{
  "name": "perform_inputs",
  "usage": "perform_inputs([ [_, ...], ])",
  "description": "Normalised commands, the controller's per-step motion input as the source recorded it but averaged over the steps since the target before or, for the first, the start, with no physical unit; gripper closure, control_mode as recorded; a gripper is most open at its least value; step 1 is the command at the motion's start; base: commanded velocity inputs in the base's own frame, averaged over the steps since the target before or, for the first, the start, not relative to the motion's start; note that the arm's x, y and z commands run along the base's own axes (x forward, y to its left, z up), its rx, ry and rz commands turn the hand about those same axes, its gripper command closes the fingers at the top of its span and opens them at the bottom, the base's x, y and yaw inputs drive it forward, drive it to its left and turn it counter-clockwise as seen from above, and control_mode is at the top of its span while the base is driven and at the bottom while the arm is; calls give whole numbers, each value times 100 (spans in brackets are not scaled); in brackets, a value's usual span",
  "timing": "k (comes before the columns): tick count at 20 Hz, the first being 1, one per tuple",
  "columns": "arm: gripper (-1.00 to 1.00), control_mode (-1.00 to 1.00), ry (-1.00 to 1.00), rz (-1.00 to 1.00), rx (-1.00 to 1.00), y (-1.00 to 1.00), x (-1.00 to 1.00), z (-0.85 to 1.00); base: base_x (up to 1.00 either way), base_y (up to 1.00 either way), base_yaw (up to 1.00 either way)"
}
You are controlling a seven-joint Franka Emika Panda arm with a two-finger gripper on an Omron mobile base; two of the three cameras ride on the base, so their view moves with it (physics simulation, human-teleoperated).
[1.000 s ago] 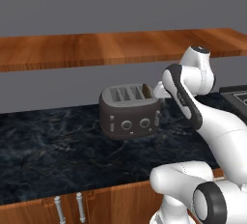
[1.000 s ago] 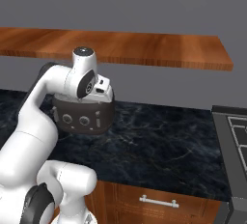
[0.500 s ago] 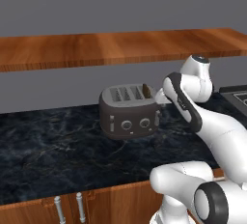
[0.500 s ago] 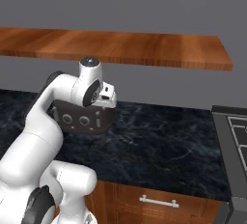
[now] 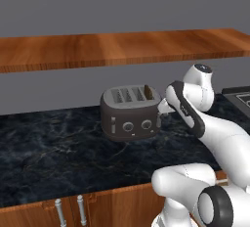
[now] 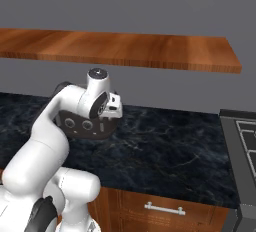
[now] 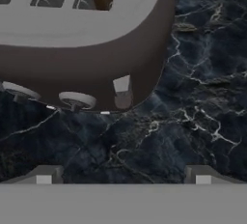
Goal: Start the toaster. Once the lever pops up, take the bread to the plate on the dining counter.
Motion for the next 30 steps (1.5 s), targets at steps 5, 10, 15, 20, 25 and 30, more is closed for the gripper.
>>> perform_inputs([
  [5, -100, -100, 0, 12, -8, 7, 0, -30, 0, 0, 0],
  [10, -100, -100, -2, 13, -10, 21, 5, -23, 0, 0, 0],
  [15, -100, -100, -6, 14, -2, 13, 15, -7, 0, 0, 0],
  [20, -100, -100, -6, 13, 0, 2, 17, -2, 0, 0, 0],
  [25, -100, -100, 0, 11, 1, 0, 15, -3, 0, 0, 0],
  [30, -100, -100, 0, 5, 2, 0, 21, -5, 0, 0, 0],
])
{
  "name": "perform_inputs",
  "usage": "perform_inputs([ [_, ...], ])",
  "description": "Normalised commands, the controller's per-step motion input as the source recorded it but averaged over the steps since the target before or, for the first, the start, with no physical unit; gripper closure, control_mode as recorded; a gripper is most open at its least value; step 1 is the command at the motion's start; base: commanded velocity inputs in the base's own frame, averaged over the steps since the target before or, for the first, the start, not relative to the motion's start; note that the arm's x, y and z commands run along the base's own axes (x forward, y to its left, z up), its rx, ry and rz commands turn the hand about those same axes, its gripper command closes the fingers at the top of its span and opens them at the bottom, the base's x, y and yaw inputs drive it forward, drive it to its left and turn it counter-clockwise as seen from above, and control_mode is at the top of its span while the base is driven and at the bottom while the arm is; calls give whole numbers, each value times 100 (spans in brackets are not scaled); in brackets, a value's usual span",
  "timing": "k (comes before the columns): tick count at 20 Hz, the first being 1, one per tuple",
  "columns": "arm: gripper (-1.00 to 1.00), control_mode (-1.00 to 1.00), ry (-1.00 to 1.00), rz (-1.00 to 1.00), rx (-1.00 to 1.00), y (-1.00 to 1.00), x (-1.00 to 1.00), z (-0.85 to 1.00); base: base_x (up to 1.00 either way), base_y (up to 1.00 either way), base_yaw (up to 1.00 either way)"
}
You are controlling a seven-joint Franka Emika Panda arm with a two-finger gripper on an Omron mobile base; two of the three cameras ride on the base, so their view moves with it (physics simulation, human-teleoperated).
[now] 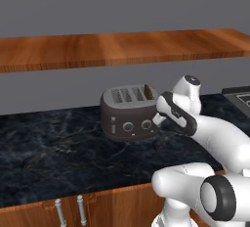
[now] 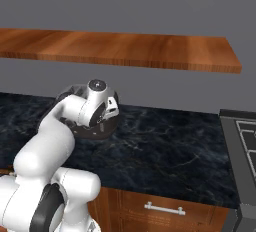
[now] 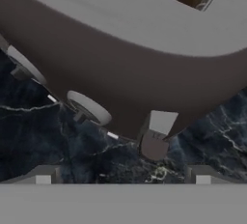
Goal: Start the toaster. Once the lever pops up, take the bread to the plate on the dining counter.
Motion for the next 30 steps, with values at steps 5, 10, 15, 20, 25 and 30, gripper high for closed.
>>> perform_inputs([
  [5, -100, -100, 0, 4, 5, 0, 18, -6, 0, 0, 0],
  [10, -100, -100, 0, 0, 12, 0, 5, -5, 0, 0, 0],
  [15, -100, -100, 0, 0, 11, 0, 3, -5, 0, 0, 0],
  [20, -100, -100, 0, 0, 2, 1, 10, -1, 0, 0, 0],
  [25, -100, -100, 0, 0, 0, 3, 2, 0, 0, 0, 0],
  [30, -100, -100, 0, 0, 0, 17, 1, 0, 0, 0, 0],
])
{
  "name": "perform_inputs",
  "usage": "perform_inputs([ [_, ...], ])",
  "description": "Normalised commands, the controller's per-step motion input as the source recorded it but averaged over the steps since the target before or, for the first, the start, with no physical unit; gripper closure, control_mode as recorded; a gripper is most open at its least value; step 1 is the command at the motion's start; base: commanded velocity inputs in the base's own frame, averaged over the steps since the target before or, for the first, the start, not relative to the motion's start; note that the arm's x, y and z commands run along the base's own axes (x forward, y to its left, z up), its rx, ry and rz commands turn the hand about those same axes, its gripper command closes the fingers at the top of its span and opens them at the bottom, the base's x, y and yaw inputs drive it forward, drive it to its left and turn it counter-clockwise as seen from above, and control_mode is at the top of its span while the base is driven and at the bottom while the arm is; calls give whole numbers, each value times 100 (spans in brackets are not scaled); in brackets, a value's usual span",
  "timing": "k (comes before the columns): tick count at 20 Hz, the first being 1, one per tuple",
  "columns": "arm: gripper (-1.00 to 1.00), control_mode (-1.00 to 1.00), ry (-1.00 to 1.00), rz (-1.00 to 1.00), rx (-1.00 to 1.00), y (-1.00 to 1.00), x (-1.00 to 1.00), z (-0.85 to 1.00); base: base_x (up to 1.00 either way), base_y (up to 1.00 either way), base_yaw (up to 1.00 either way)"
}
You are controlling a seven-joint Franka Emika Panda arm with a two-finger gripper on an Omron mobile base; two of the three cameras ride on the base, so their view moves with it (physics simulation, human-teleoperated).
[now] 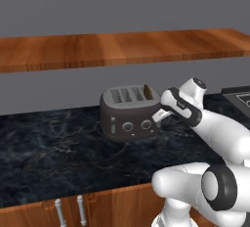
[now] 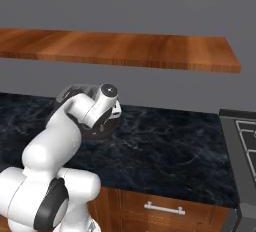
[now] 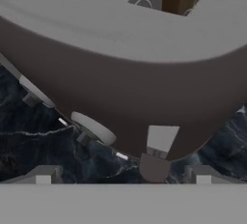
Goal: Start the toaster. Once the lever pops up, take the bread to the plate on the dining counter.
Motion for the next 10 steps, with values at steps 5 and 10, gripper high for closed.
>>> perform_inputs([
  [5, -100, -100, 0, 0, -1, 33, 1, 0, 0, 0, 0],
  [10, -100, -100, 0, 0, 0, 19, 0, -5, 0, 0, 0],
])
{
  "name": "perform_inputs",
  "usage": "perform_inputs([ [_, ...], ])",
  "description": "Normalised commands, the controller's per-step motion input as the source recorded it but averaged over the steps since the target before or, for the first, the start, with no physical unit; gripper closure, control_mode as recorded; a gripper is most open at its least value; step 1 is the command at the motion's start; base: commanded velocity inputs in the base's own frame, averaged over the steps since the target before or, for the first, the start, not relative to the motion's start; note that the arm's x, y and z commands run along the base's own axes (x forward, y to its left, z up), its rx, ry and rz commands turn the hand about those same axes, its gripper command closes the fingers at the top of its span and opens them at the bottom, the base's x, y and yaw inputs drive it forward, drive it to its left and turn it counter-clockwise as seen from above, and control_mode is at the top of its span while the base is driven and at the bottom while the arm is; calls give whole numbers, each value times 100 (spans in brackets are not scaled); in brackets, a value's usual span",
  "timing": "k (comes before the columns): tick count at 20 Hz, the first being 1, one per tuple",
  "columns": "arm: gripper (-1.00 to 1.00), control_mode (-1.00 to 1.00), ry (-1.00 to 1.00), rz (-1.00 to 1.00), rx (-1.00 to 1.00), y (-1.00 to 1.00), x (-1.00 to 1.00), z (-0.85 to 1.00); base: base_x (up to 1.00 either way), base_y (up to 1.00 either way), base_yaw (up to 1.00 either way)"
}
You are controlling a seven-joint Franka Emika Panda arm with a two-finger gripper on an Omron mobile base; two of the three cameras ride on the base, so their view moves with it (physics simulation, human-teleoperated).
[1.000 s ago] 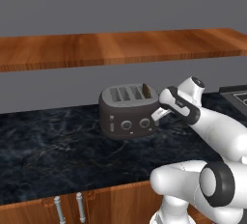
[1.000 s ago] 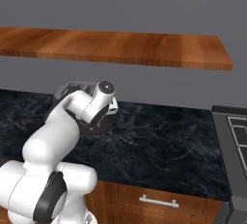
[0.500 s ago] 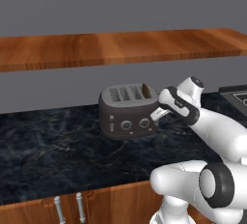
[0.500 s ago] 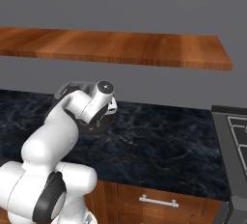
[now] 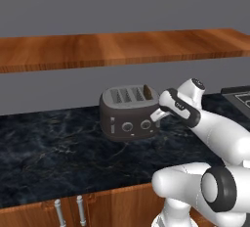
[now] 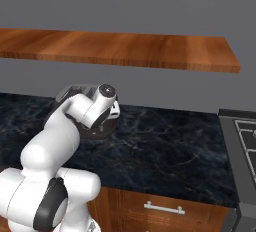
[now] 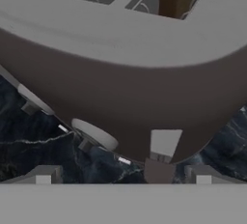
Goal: Start the toaster. Once the lever pops up, take the bread to the plate on the dining counter.
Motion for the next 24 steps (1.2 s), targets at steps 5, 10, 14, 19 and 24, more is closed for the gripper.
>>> perform_inputs([
  [5, -100, -100, 0, 0, 0, 8, 0, -12, 0, 0, 0],
  [10, -100, -100, -1, 0, -1, 0, -4, 0, 0, 0, 0],
  [14, -100, -100, 0, 0, 0, 0, -8, 0, 0, 0, 0],
  [19, -100, -100, 0, 0, 0, 6, -3, 0, 0, 0, 0],
  [24, -100, -100, 0, 0, -1, 21, -1, -7, 0, 0, 0],
])
